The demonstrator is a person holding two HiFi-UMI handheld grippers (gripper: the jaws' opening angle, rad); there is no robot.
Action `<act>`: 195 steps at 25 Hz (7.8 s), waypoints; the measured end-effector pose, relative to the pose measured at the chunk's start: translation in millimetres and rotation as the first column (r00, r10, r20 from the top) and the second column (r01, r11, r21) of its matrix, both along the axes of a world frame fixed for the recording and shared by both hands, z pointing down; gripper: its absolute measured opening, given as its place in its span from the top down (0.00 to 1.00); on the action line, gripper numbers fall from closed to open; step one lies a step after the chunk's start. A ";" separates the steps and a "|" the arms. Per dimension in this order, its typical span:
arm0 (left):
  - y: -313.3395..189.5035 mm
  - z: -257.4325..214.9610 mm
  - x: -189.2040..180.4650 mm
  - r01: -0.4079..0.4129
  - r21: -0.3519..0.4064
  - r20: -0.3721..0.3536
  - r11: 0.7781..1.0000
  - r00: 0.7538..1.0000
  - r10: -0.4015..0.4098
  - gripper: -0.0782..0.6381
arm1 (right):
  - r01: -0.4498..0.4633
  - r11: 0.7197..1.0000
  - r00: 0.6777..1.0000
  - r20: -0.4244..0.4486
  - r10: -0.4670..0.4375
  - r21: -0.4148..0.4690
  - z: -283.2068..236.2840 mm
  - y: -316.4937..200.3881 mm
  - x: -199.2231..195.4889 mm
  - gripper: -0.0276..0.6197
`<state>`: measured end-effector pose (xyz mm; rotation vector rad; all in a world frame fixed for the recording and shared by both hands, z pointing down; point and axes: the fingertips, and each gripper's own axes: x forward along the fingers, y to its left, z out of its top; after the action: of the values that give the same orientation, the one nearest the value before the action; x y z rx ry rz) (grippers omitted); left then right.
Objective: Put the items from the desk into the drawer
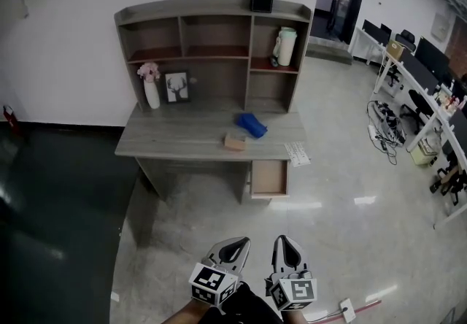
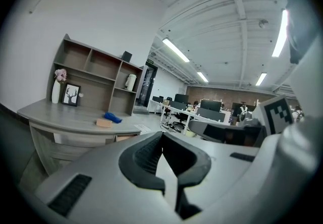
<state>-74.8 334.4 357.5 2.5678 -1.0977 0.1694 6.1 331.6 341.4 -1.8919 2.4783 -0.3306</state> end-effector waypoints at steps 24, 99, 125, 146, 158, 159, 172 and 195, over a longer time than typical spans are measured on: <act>-38.9 9.3 10.8 0.085 0.019 -0.024 0.996 0.996 -0.085 0.88 | 0.026 1.000 1.000 0.006 -0.026 -0.009 22.4 -33.3 27.6 0.94; -379.3 44.5 147.1 -0.257 -0.054 -0.020 0.965 0.966 0.256 0.88 | -0.152 0.985 0.988 -0.015 0.151 -0.077 33.2 -359.4 122.3 0.94; -390.3 95.7 227.0 -0.334 -0.054 0.027 0.941 0.941 0.336 0.88 | -0.197 0.973 0.975 0.081 0.208 -0.123 99.7 -371.1 194.5 0.94; -389.3 154.7 236.7 -0.329 -0.091 0.057 0.940 0.941 0.335 0.88 | -0.183 0.958 0.906 0.341 0.252 -0.222 170.9 -366.1 205.7 0.94; -384.6 183.5 232.7 -0.305 -0.125 0.085 0.944 0.945 0.317 0.88 | -0.116 0.930 0.619 0.707 0.342 -0.349 224.6 -358.5 214.4 0.74; -384.5 186.4 231.5 -0.302 -0.128 0.086 0.945 0.946 0.314 0.88 | -0.109 0.929 0.590 0.729 0.346 -0.353 229.1 -358.0 214.9 0.73; -386.6 211.2 222.7 -0.269 -0.158 0.085 0.950 0.955 0.285 0.88 | -0.063 0.928 0.427 0.830 0.358 -0.368 264.0 -379.4 212.6 0.73; -385.5 201.7 218.3 -0.257 -0.150 0.083 0.955 0.959 0.271 0.88 | -0.067 0.949 0.347 0.885 0.311 -0.308 245.9 -380.5 211.8 0.92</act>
<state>143.5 -51.2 559.2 2.5941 -0.7404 0.4321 217.9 -48.9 587.3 -1.3314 1.4218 -1.2939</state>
